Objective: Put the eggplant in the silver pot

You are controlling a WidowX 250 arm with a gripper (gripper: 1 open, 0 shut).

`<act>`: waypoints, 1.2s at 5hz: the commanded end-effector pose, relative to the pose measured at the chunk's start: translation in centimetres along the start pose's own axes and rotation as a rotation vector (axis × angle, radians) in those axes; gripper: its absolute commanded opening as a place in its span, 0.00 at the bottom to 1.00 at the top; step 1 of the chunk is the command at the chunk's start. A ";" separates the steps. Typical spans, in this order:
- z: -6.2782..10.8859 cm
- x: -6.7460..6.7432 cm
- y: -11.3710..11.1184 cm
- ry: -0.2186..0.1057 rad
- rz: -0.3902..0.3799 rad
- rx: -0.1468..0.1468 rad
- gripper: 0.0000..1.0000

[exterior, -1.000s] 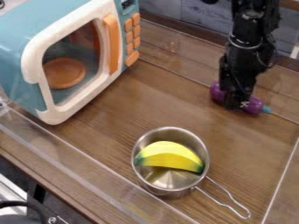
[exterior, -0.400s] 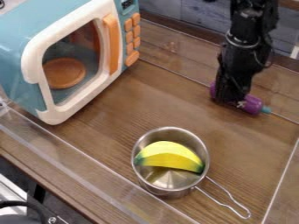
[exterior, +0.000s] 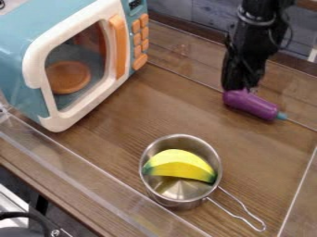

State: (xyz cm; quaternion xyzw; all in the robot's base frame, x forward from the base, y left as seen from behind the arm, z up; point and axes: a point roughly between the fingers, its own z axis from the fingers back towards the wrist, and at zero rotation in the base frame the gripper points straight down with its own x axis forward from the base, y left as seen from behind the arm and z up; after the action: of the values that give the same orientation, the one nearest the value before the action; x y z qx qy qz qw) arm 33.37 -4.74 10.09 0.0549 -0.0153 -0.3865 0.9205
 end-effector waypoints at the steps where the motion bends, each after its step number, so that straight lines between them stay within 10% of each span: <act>1: 2.6 0.4 0.6 -0.064 -0.006 0.051 1.00; 6: -0.7 1.9 0.7 -0.095 -0.141 0.049 1.00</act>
State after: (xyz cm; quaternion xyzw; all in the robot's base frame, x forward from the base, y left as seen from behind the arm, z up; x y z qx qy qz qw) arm 35.01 -5.39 8.17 0.0550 -0.0455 -0.4528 0.8887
